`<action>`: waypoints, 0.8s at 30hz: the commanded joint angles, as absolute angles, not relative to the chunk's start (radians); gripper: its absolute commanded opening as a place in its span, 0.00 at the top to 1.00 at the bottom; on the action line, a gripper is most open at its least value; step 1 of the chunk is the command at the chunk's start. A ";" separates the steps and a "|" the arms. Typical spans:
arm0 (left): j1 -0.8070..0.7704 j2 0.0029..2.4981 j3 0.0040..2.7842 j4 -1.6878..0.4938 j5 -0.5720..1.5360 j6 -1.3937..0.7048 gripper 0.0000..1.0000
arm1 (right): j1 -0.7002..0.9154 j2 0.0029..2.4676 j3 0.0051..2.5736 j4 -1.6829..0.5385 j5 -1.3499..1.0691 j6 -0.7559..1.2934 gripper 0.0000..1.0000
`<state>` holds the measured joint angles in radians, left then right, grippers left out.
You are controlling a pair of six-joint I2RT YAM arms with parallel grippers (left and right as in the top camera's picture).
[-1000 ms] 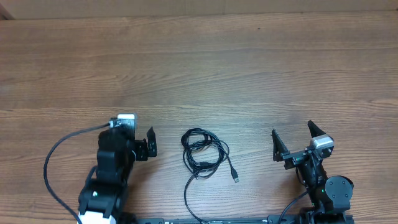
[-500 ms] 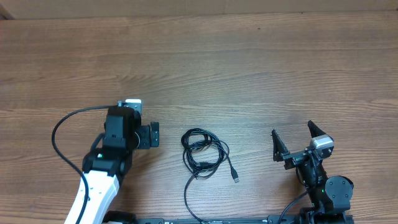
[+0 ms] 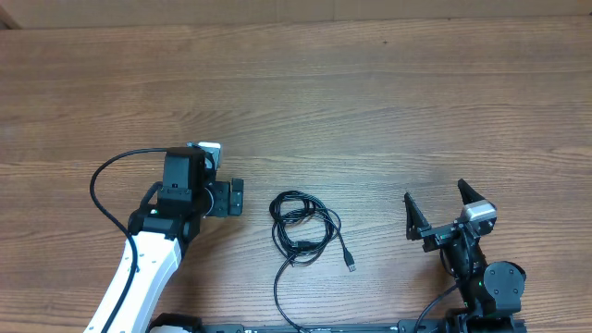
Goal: Untangle cables
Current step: 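Raise the left gripper and move it toward the black cable bundle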
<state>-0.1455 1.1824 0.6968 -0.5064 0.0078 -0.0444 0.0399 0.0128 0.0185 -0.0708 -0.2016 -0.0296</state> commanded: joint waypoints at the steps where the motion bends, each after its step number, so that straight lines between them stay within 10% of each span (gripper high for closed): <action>1: -0.137 1.190 0.730 -0.509 0.065 -0.004 0.00 | 0.037 0.003 0.008 -0.066 -0.191 -0.027 0.00; 24: -0.138 1.191 0.730 -0.466 0.167 -0.004 0.00 | 0.037 0.003 0.008 -0.066 -0.191 -0.027 0.00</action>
